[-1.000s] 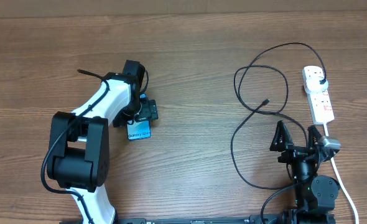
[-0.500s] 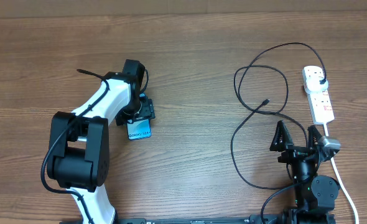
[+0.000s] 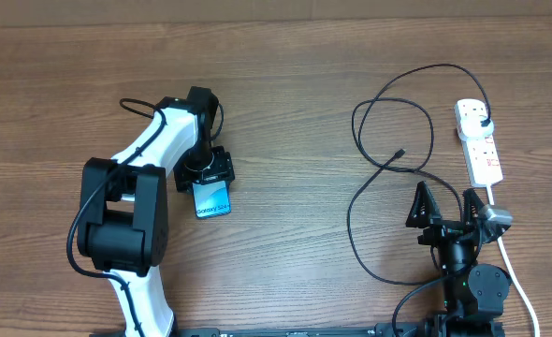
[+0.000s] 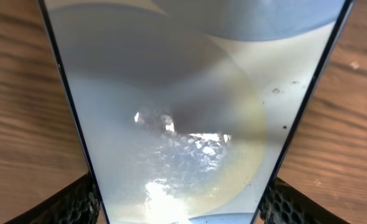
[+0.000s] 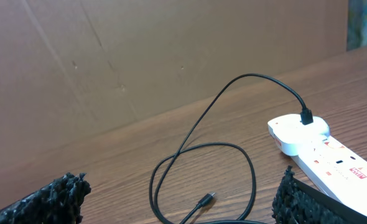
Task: Plug charger to phone and switch on socket
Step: 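Raise the phone upright with the left gripper toward the center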
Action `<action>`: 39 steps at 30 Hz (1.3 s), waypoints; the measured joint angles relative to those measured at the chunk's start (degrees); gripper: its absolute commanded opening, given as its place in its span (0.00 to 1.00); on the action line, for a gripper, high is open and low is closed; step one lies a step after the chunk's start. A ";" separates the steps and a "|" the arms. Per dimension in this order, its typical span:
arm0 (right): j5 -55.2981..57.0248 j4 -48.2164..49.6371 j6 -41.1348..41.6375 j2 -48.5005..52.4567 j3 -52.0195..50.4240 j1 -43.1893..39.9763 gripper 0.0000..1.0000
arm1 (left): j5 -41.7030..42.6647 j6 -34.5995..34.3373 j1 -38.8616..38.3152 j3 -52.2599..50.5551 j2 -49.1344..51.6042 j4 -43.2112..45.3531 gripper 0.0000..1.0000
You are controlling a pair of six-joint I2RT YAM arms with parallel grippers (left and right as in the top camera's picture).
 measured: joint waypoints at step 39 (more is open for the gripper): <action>0.02 0.00 0.02 0.00 0.00 0.00 1.00 | 45.40 6.80 0.00 12.90 0.63 -31.87 0.63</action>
